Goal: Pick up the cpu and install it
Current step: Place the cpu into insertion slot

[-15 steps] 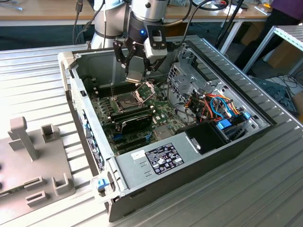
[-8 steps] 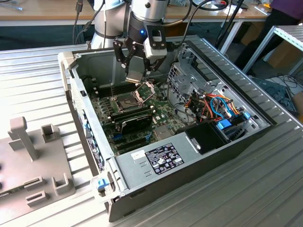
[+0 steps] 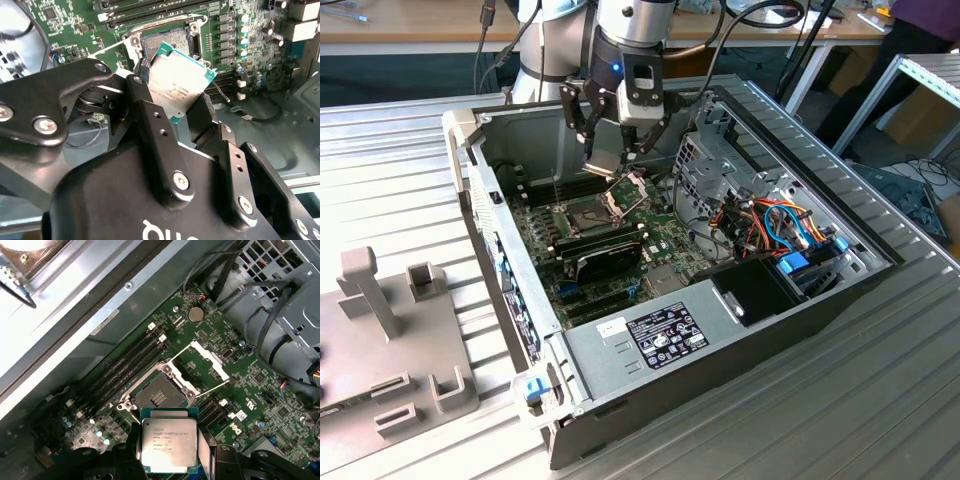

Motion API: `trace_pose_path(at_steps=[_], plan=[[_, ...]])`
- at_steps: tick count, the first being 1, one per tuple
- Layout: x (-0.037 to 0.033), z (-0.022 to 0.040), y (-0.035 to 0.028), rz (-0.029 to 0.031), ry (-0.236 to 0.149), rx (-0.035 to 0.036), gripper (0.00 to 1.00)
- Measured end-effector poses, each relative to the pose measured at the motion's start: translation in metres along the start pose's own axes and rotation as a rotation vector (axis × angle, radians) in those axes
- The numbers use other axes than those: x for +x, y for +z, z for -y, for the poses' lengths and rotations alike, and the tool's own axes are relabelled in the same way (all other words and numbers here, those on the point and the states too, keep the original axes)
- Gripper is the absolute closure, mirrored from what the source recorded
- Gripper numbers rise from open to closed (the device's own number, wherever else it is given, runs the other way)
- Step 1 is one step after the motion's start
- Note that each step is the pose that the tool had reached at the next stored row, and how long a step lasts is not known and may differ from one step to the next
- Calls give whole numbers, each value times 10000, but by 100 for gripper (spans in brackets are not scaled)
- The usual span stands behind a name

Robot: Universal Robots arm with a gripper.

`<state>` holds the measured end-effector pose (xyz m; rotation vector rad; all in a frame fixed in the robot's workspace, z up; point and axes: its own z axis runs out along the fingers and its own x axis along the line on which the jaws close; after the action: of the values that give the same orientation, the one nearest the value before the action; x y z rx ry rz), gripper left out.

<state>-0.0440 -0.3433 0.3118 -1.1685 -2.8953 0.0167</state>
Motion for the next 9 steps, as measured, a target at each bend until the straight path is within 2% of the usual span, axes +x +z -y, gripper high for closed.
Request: trace_pose_path(at_steps=[3,5,9], plan=[[0,0,8,-1,438,1,45],[0,0,16,-9,948,-5,45],[0,0,25,-21,1597,-14,45]])
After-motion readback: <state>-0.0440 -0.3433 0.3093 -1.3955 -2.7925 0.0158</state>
